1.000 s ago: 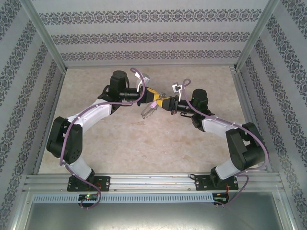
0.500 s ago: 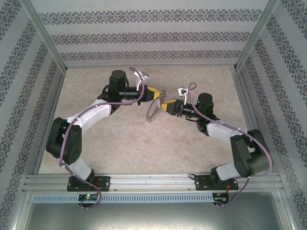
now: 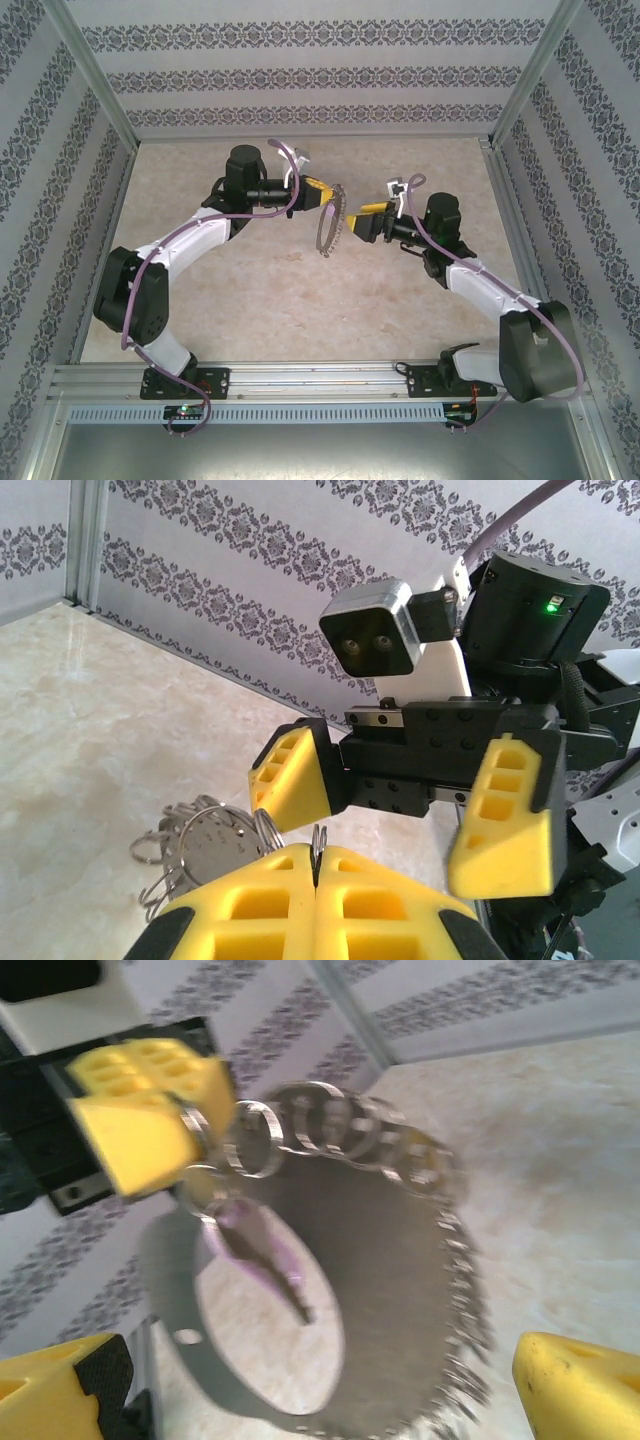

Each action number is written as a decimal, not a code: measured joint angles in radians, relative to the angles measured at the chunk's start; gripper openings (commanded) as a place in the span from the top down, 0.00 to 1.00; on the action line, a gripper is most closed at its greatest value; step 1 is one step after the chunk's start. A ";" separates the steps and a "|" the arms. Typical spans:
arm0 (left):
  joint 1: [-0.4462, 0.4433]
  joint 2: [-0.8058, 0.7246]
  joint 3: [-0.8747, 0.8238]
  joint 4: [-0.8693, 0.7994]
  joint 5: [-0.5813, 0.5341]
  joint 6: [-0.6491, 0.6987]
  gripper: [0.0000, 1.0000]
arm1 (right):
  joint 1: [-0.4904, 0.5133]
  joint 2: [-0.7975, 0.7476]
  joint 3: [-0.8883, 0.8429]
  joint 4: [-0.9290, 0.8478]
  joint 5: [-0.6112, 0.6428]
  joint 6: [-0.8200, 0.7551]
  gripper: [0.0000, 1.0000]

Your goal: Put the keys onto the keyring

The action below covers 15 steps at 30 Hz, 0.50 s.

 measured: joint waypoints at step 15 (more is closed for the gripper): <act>0.000 -0.051 -0.078 0.063 -0.137 -0.005 1.00 | -0.006 -0.065 0.012 -0.168 0.410 -0.009 0.21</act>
